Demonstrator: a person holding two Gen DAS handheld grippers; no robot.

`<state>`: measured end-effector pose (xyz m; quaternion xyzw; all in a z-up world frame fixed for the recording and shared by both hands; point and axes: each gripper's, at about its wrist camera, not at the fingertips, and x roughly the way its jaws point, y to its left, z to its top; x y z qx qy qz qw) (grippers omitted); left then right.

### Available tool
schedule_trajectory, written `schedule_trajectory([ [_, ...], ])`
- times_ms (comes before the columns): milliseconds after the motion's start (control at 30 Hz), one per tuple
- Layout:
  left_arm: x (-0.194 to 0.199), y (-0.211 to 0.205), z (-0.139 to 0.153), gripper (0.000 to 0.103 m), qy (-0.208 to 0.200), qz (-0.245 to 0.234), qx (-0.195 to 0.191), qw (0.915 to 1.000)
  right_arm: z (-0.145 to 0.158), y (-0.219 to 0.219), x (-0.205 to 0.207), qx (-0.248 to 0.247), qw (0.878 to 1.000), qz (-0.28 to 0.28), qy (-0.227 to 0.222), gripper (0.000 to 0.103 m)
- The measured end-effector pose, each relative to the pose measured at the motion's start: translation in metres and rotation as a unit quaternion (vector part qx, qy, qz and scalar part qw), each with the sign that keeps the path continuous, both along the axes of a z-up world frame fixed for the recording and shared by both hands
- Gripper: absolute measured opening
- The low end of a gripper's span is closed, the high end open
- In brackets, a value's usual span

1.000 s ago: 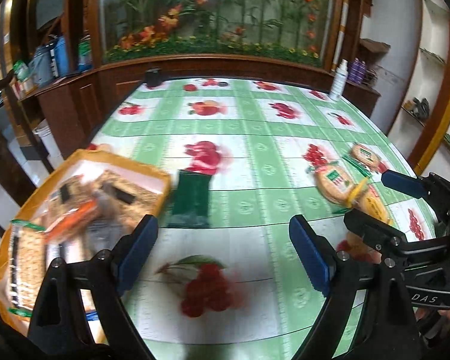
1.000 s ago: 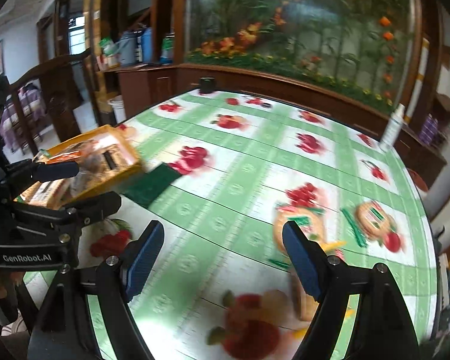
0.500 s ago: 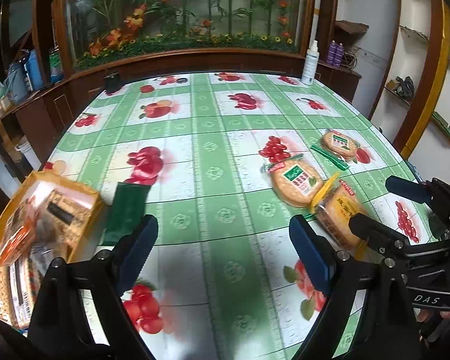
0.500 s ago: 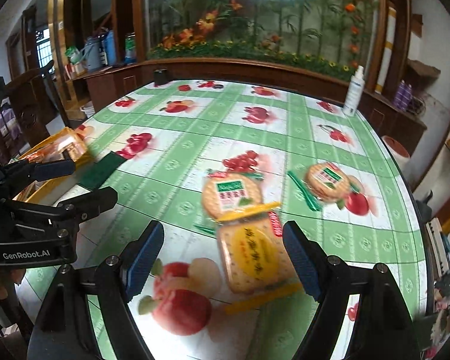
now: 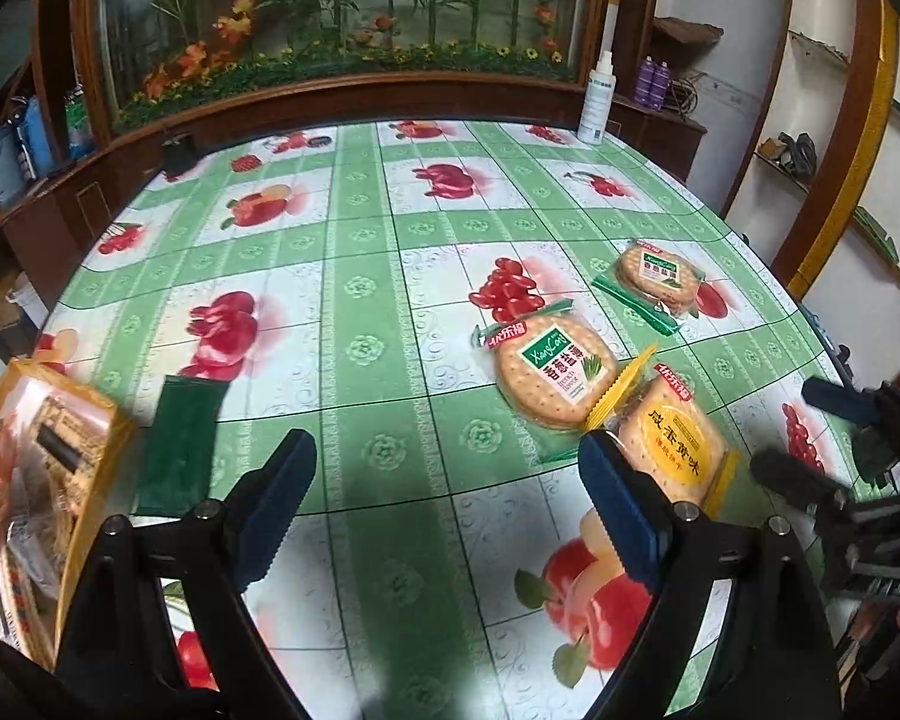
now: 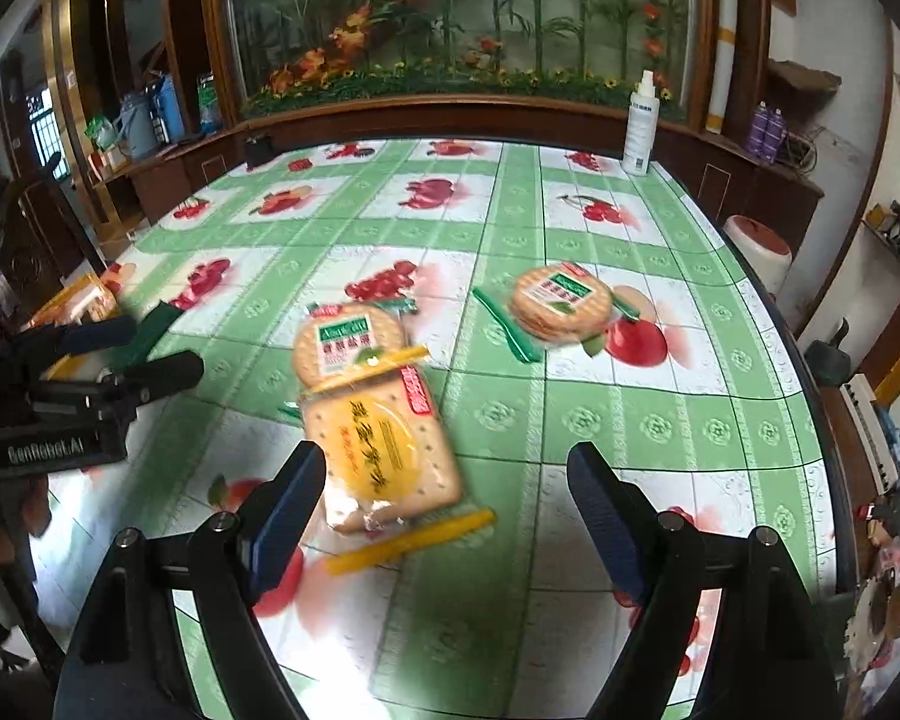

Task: Organize snacks
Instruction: 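Grasp the round XiangCong cracker pack with the left tool while the right tool grasps the yellow biscuit pack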

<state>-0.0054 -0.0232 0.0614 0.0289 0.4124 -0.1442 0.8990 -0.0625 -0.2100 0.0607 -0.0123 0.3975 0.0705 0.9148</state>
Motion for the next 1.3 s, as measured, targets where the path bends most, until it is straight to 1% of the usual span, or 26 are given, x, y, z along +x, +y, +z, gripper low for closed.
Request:
schedule_trajectory([
  [100, 0.008, -0.001, -0.002, 0.089, 0.013, 0.001, -0.009, 0.9999, -0.007, 0.01, 0.005, -0.002, 0.999, 0.033, 0.018, 0.083],
  [200, 0.013, 0.002, -0.003, 0.089, 0.022, 0.007, -0.018, 0.9996, -0.014, 0.021, 0.015, -0.017, 0.998, 0.057, 0.03, 0.085],
  [267, 0.016, 0.004, -0.005, 0.089, 0.025, 0.011, -0.019, 0.9995, -0.02, 0.026, 0.024, -0.021, 0.997, 0.065, 0.04, 0.085],
  [367, 0.02, 0.008, -0.008, 0.089, 0.03, 0.016, -0.02, 0.9992, -0.029, 0.031, 0.037, -0.013, 0.995, 0.082, 0.06, 0.085],
  [500, 0.025, 0.01, -0.012, 0.089, 0.038, 0.018, -0.019, 0.9989, -0.038, 0.033, 0.052, -0.024, 0.993, 0.084, 0.073, 0.085],
  [600, 0.03, 0.006, -0.015, 0.089, 0.043, 0.017, -0.016, 0.9988, -0.043, 0.029, 0.058, 0.003, 0.992, 0.098, 0.083, 0.085],
  [633, 0.032, 0.004, -0.015, 0.089, 0.045, 0.016, -0.015, 0.9988, -0.045, 0.027, 0.059, 0.012, 0.991, 0.1, 0.084, 0.08],
  [667, 0.034, 0.002, -0.016, 0.089, 0.047, 0.014, -0.015, 0.9987, -0.045, 0.025, 0.057, 0.01, 0.992, 0.101, 0.078, 0.076],
  [700, 0.036, -0.001, -0.016, 0.089, 0.048, 0.013, -0.015, 0.9986, -0.045, 0.025, 0.054, 0.005, 0.992, 0.102, 0.074, 0.069],
  [800, 0.043, -0.011, -0.018, 0.089, 0.056, 0.013, -0.019, 0.9982, -0.042, 0.016, 0.043, 0.005, 0.993, 0.099, 0.071, 0.069],
  [900, 0.052, -0.025, -0.022, 0.089, 0.07, 0.01, -0.032, 0.997, -0.04, 0.0, 0.032, -0.005, 0.995, 0.076, 0.065, 0.069],
  [1033, 0.065, -0.049, -0.033, 0.089, 0.095, 0.013, -0.034, 0.9948, -0.041, -0.025, 0.021, 0.012, 0.996, 0.049, 0.069, 0.07],
  [1100, 0.072, -0.06, -0.04, 0.089, 0.111, 0.016, -0.044, 0.9927, -0.041, -0.032, 0.017, 0.015, 0.997, 0.043, 0.067, 0.07],
  [1167, 0.077, -0.068, -0.045, 0.089, 0.121, 0.025, -0.046, 0.9912, -0.04, -0.037, 0.015, 0.022, 0.997, 0.042, 0.064, 0.07],
  [1233, 0.079, -0.078, -0.046, 0.091, 0.112, 0.037, -0.027, 0.9927, -0.04, -0.04, 0.015, 0.027, 0.997, 0.04, 0.062, 0.07],
  [1300, 0.082, -0.086, -0.048, 0.091, 0.11, 0.038, -0.008, 0.9932, -0.039, -0.04, 0.014, 0.03, 0.997, 0.04, 0.059, 0.07],
])
